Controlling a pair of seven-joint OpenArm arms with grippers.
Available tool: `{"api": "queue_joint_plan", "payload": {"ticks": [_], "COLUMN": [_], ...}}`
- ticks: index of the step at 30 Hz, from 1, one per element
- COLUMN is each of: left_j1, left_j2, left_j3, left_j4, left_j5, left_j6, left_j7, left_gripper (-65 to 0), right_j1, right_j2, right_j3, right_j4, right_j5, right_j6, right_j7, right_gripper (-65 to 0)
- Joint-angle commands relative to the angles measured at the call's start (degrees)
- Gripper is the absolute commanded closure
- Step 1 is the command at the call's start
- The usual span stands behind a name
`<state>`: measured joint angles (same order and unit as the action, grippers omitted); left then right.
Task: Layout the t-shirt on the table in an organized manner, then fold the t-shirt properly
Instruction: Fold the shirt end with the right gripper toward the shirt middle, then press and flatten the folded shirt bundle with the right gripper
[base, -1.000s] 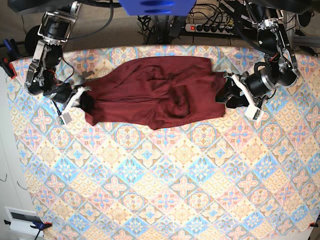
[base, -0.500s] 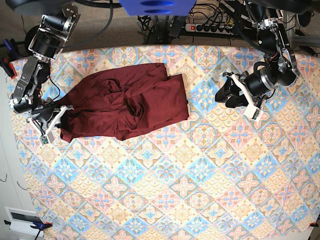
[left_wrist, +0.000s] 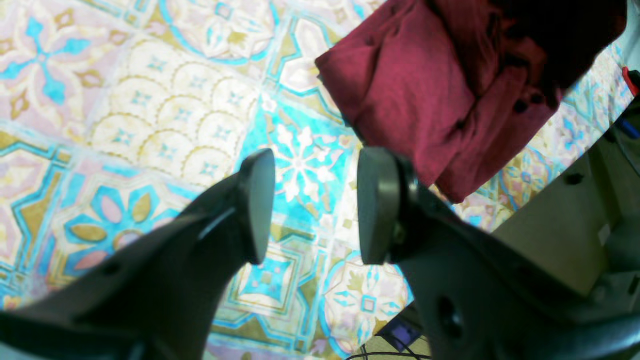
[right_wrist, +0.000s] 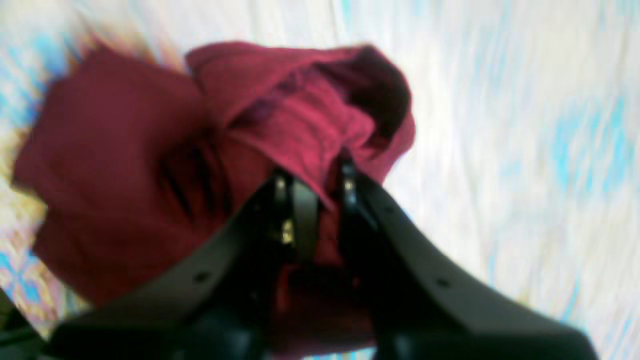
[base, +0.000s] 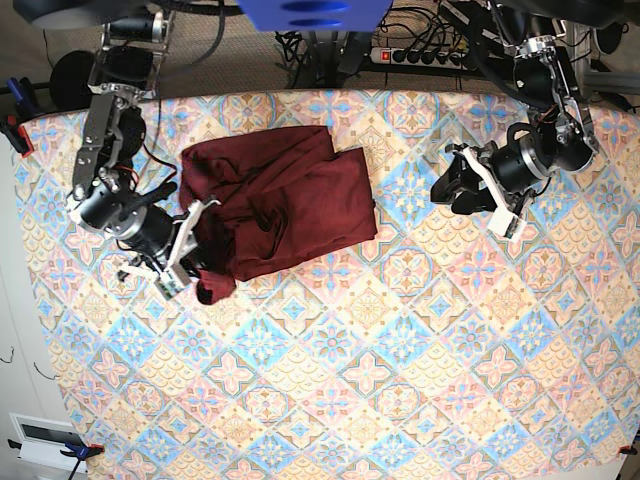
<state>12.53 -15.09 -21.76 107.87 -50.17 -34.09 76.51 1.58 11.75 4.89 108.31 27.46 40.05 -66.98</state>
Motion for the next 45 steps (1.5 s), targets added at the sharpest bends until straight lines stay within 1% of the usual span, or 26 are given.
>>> {"api": "queue_joint_plan", "payload": {"ticks": [1, 7, 12, 21, 29, 32, 33, 35, 36, 38, 39, 41, 43, 45], "left_j1": [-0.1, 0.7, 1.4, 1.5, 1.5, 1.5, 1.5, 1.5, 1.5, 1.4, 1.3, 1.2, 1.2, 1.2], "left_j2": [-0.5, -0.6, -0.6, -0.6, -0.3, -0.3, -0.3, -0.4, -0.4, -0.4, -0.3, -0.2, -0.2, -0.2], "left_j3": [-0.3, -0.3, -1.4, -1.7, -1.7, -1.8, -1.8, -1.8, -1.8, -1.8, -1.7, -1.6, -1.5, -1.5], "left_j4": [0.8, 0.8, 0.8, 0.8, 0.8, 0.8, 0.8, 0.7, 0.7, 0.7, 0.7, 0.1, -0.1, -0.1], "left_j5": [-1.2, -1.2, -1.2, -1.2, -1.1, -1.1, -1.1, -1.1, -1.1, -1.1, -1.1, -1.1, -1.1, -1.1], "left_j6": [-0.1, -0.1, -0.1, -0.1, 0.0, 0.0, 0.0, 0.0, 0.0, 0.0, 0.0, 0.0, 0.0, 0.0], "left_j7": [-1.2, -1.2, -1.2, -1.2, -1.2, -1.2, -1.2, -1.2, -1.2, -1.2, -1.2, -1.2, -1.2, -1.2], "left_gripper": [-24.8, -24.8, -24.8, -24.8, -24.8, -24.8, -24.8, -24.8, -24.8, -24.8, -24.8, -24.8, -24.8, -24.8], "right_j1": [0.1, 0.6, 0.5, 0.3, 0.5, 0.7, 0.7, 0.7, 0.7, 0.7, 0.7, 0.7, 0.7, 0.7], "right_j2": [-0.2, -4.4, -6.4, -7.3, -12.6, -14.1, -14.0, -13.9, -13.9, -13.8, -13.8, -13.3, -12.3, -11.5], "right_j3": [-0.7, -3.8, -8.5, -15.0, -22.1, -25.1, -26.1, -28.0, -28.9, -30.5, -30.8, -30.3, -29.0, -26.2], "right_j4": [0.7, 0.7, 0.7, 0.8, 0.5, 0.2, -0.3, -1.5, -2.0, -2.7, -2.7, -2.4, -2.3, -2.3], "right_j5": [0.7, 2.4, 2.6, 2.8, 2.3, -0.8, -2.4, -5.0, -6.1, -8.1, -8.3, -8.3, -8.3, -8.3], "right_j6": [-0.1, -0.1, -0.1, -0.1, -0.1, -0.1, -0.1, -0.1, -0.1, -0.1, -0.1, -0.1, -0.1, -0.1], "right_j7": [-0.2, -0.2, -0.2, -0.1, -0.1, -0.1, -0.1, -0.1, -0.1, -0.1, -0.1, -0.1, -0.1, 0.0], "right_gripper": [-0.5, -0.5, -0.5, -0.6, -0.7, -0.8, -1.6, -5.3, -7.9, -15.7, -19.2, -24.1, -25.7, -24.9]}}
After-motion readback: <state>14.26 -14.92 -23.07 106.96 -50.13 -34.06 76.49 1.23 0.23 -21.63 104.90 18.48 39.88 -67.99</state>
